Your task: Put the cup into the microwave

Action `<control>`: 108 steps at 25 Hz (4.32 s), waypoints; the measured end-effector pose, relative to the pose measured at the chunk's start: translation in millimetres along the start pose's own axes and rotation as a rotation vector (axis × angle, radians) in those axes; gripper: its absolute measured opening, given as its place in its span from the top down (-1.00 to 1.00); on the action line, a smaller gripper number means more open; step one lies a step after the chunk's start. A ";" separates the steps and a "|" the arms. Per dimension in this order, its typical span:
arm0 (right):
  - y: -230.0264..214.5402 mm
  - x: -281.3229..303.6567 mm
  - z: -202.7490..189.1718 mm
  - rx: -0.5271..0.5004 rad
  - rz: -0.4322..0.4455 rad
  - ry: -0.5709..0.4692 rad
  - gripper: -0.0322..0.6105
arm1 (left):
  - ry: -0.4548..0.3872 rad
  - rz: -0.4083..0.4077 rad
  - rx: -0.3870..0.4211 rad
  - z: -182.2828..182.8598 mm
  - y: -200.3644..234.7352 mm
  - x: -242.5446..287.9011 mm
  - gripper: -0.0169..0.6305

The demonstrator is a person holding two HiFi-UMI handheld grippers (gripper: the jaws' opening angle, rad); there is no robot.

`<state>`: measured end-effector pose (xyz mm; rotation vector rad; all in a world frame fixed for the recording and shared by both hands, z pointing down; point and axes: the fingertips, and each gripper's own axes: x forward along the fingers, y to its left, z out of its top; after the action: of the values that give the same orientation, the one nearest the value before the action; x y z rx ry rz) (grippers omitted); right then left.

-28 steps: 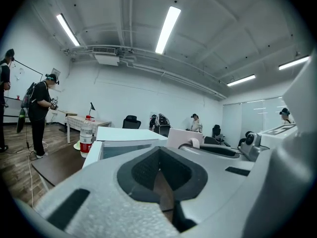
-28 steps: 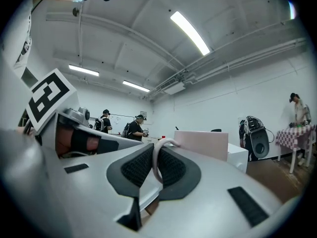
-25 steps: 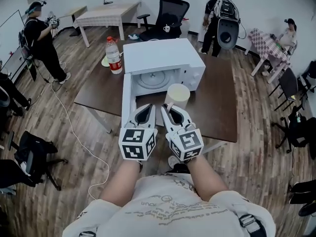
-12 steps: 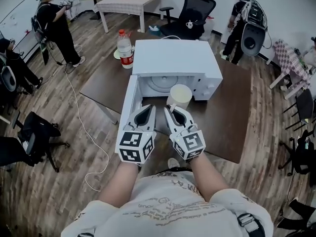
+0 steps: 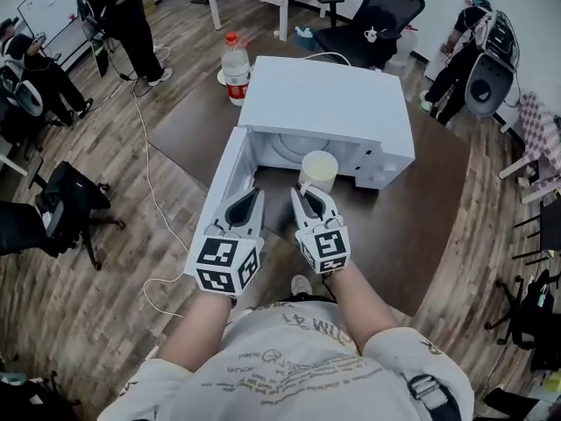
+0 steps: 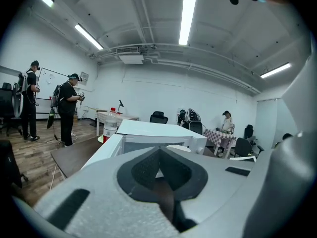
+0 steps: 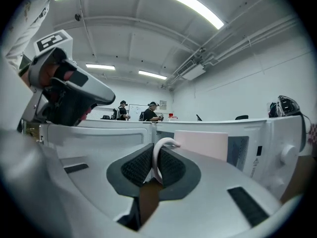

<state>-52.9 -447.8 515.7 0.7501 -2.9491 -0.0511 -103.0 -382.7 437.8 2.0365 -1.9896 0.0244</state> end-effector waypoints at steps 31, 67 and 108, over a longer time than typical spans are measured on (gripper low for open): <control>-81.9 148.3 -73.1 -0.016 0.130 0.084 0.78 | 0.043 0.383 -0.047 -14.1 49.6 -24.2 0.91; -61.9 71.4 -30.9 0.021 0.029 0.096 0.81 | 0.031 0.229 -0.073 -20.3 24.7 -3.8 0.91; -7.3 -28.9 74.2 0.120 -0.101 0.046 0.86 | -0.007 0.018 0.011 -16.9 -5.5 10.6 0.91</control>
<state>-31.8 -439.8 439.0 0.9028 -2.8893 0.1353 -93.9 -389.3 455.2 2.0281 -2.0160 0.0316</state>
